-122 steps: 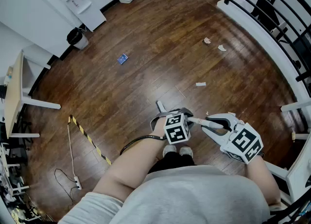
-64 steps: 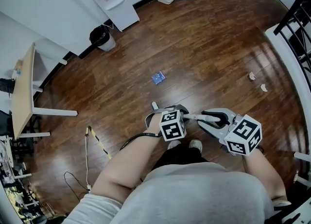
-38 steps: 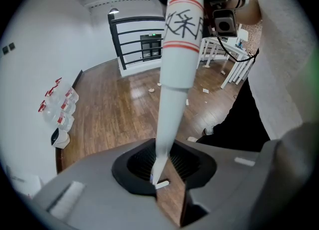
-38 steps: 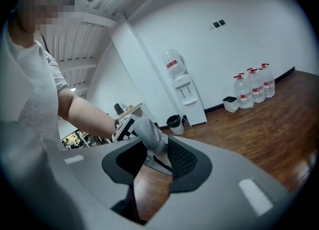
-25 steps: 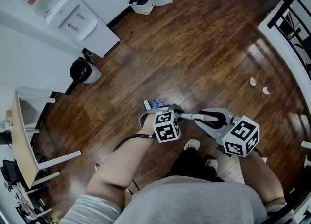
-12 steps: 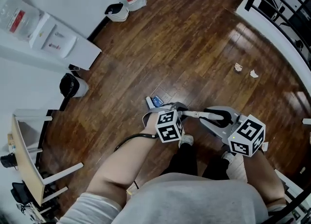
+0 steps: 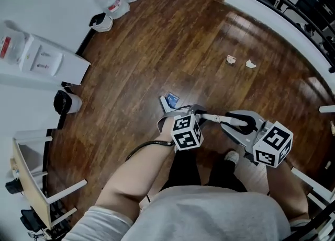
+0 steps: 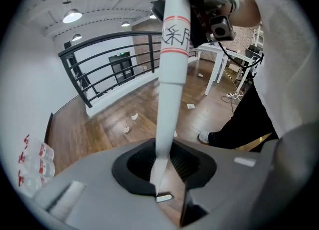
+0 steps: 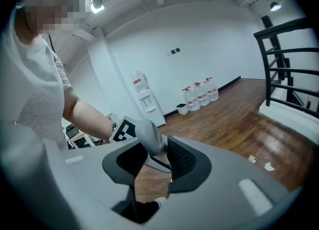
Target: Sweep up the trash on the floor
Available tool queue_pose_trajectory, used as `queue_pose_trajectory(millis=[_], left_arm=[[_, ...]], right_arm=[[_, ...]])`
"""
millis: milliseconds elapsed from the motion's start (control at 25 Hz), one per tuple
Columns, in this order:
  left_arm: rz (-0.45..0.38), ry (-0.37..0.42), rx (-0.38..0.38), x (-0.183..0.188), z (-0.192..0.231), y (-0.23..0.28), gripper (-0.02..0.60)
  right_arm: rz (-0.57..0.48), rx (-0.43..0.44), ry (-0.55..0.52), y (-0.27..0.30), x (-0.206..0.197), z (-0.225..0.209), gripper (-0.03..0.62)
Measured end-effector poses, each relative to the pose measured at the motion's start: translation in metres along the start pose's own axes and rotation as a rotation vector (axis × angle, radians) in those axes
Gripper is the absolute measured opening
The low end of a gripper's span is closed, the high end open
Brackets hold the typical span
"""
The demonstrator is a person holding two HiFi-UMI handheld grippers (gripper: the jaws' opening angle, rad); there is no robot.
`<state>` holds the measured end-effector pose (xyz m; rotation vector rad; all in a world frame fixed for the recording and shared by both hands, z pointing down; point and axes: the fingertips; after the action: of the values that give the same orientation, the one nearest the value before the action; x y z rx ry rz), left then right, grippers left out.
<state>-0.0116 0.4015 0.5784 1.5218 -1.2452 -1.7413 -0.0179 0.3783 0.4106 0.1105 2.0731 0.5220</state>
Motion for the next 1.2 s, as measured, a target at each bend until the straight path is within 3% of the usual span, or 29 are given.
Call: queue_pose_trajectory(millis=[280,800,1200], left_arm=[[-0.062,0.095,-0.061,0.124,-0.034,0.053,0.081],[-0.149,0.304,-0.194,0.315,-0.127,0.144,0.081],[-0.223,0.435,-0.279,0.42,-0.191,0.186,0.083]], right_arm=[[-0.044,-0.126,0.065,-0.125,-0.02,-0.044,0.12],[-0.14,-0.387,0.185,-0.335,-0.091,-0.087,0.114],[-0.242,-0.57,0.272,-0.453,-0.129,-0.099,0.114]])
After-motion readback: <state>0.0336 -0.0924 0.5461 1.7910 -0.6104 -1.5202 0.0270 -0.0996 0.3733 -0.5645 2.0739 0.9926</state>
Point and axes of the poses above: the fingertips, and each gripper's own axes: y forward along the fingers, z to its left, x out of its top, and after that the axes turned 2 degrees about z, right-handed
